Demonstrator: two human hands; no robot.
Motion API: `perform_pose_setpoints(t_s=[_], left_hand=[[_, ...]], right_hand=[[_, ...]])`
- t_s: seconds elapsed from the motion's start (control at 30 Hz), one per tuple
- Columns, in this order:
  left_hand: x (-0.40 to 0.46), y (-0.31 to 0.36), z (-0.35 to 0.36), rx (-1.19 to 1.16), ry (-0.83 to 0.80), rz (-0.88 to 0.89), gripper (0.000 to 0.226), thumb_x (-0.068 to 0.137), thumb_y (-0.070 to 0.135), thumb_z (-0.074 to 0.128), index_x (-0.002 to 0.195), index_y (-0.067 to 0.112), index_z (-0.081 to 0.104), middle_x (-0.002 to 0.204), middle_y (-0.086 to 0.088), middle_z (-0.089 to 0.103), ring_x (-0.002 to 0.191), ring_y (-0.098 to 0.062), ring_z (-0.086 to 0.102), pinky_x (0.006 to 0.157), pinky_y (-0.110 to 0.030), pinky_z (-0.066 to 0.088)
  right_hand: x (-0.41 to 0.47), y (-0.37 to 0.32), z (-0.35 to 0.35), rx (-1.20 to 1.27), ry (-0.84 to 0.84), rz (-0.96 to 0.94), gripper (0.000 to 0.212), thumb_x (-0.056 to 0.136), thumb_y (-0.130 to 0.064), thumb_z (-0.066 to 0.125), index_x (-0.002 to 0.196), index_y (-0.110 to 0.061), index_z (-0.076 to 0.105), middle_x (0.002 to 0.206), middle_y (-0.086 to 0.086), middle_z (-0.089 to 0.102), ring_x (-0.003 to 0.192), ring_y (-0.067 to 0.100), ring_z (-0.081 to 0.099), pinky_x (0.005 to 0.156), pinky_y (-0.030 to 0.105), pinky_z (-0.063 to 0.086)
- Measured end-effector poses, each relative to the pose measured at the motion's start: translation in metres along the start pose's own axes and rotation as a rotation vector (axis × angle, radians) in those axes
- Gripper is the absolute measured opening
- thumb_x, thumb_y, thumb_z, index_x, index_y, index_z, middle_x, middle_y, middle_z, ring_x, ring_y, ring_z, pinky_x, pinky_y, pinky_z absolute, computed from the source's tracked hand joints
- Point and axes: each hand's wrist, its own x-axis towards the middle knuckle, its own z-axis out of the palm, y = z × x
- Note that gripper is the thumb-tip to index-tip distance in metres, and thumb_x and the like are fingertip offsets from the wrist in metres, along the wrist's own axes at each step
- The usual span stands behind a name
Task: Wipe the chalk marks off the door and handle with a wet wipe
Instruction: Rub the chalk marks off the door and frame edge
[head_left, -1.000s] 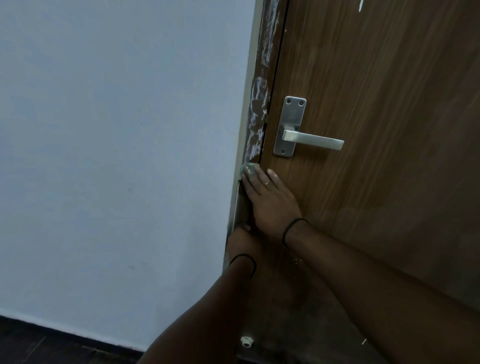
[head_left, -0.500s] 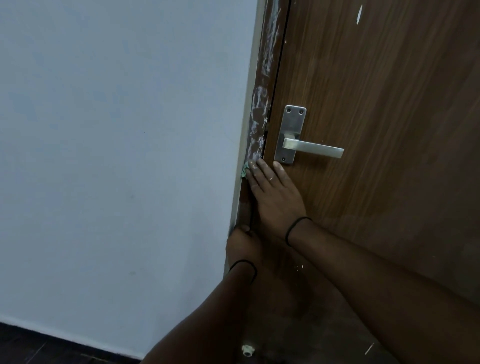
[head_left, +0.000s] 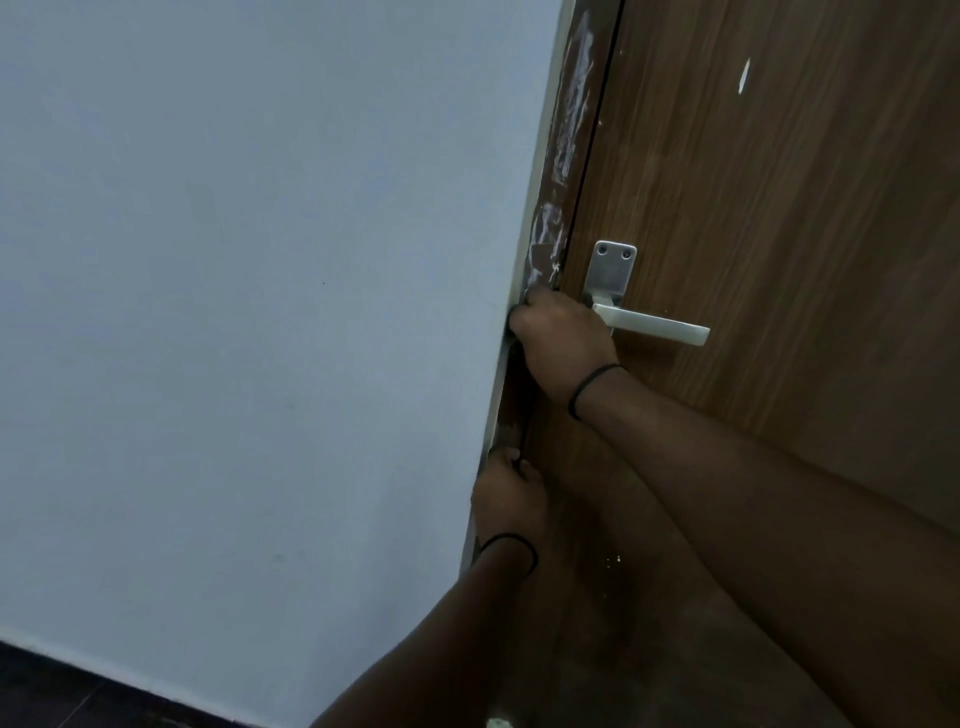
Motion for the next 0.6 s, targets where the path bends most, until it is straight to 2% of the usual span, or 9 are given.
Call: perform_pose_setpoints(t_s=[0.07,0.17,0.23,0.3,0.37,0.4,0.5,0.53,0.6], left_hand=[[-0.001,-0.001,0.001,-0.003,0.001,-0.005,0.025,0.094,0.016,0.049,0.116,0.014,0.062,0.11,-0.006,0.068,0.102,-0.025,0.062,0.079,-0.024,0.041],[-0.002,-0.004,0.002,-0.008,-0.027,0.008,0.024,0.094,0.016,0.049,0.115,0.015,0.062,0.11,-0.006,0.068,0.101,-0.025,0.063,0.08,-0.025,0.045],[-0.001,-0.008,0.001,0.008,-0.04,-0.008,0.024,0.095,0.016,0.048,0.115,0.015,0.061,0.11,-0.005,0.068,0.101,-0.023,0.063,0.078,-0.022,0.042],[0.001,-0.012,0.0,0.033,-0.032,-0.036,0.023,0.096,0.018,0.047,0.114,0.015,0.061,0.112,-0.005,0.068,0.102,-0.024,0.063,0.08,-0.025,0.045],[0.001,-0.015,-0.001,0.043,-0.031,-0.05,0.022,0.097,0.019,0.047,0.114,0.015,0.061,0.112,-0.006,0.068,0.102,-0.025,0.064,0.084,-0.028,0.048],[0.0,-0.016,-0.001,0.041,-0.035,-0.053,0.022,0.097,0.019,0.047,0.113,0.015,0.061,0.112,-0.006,0.068,0.102,-0.026,0.064,0.084,-0.03,0.049],[-0.003,-0.018,-0.002,0.032,-0.043,-0.057,0.02,0.095,0.02,0.048,0.111,0.016,0.06,0.11,-0.006,0.068,0.1,-0.027,0.064,0.083,-0.03,0.049],[-0.004,-0.018,-0.001,0.033,-0.046,-0.048,0.02,0.095,0.02,0.048,0.11,0.017,0.06,0.109,-0.006,0.068,0.1,-0.027,0.064,0.082,-0.029,0.048],[-0.003,-0.017,-0.003,0.031,-0.044,-0.025,0.019,0.095,0.019,0.048,0.109,0.017,0.06,0.109,-0.004,0.068,0.099,-0.025,0.064,0.079,-0.026,0.045]], right_hand=[[-0.009,-0.008,0.005,0.0,-0.041,0.026,0.012,0.084,0.004,0.059,0.091,-0.001,0.068,0.093,0.018,0.061,0.083,0.036,0.064,0.065,0.039,0.053],[-0.025,-0.012,0.013,0.019,-0.201,-0.032,0.018,0.09,-0.003,0.054,0.102,-0.006,0.067,0.103,0.014,0.06,0.093,0.033,0.063,0.072,0.039,0.053],[-0.015,-0.008,0.005,-0.002,-0.142,-0.009,0.017,0.089,-0.002,0.053,0.097,-0.006,0.068,0.098,0.015,0.062,0.088,0.034,0.064,0.07,0.04,0.054],[0.002,-0.003,-0.006,-0.108,0.027,0.018,0.017,0.082,0.003,0.053,0.083,-0.003,0.069,0.084,0.017,0.064,0.075,0.036,0.065,0.063,0.04,0.053],[0.009,-0.005,-0.019,-0.215,0.126,0.048,0.013,0.075,0.002,0.058,0.07,-0.005,0.067,0.069,0.014,0.064,0.067,0.033,0.063,0.061,0.038,0.048],[0.008,-0.007,-0.02,-0.248,0.108,0.033,0.012,0.075,0.0,0.061,0.068,-0.007,0.067,0.067,0.012,0.064,0.068,0.032,0.062,0.064,0.038,0.045],[-0.012,-0.012,-0.011,-0.294,-0.099,-0.07,0.015,0.083,-0.009,0.061,0.071,-0.015,0.067,0.069,0.004,0.064,0.079,0.027,0.058,0.077,0.04,0.038],[-0.017,-0.01,-0.009,-0.294,-0.11,-0.067,0.016,0.083,-0.01,0.06,0.071,-0.016,0.068,0.068,0.002,0.064,0.083,0.027,0.057,0.08,0.041,0.037],[-0.011,-0.002,-0.011,-0.301,-0.001,-0.02,0.014,0.08,-0.009,0.062,0.07,-0.016,0.067,0.069,0.002,0.064,0.088,0.028,0.056,0.084,0.043,0.036]])
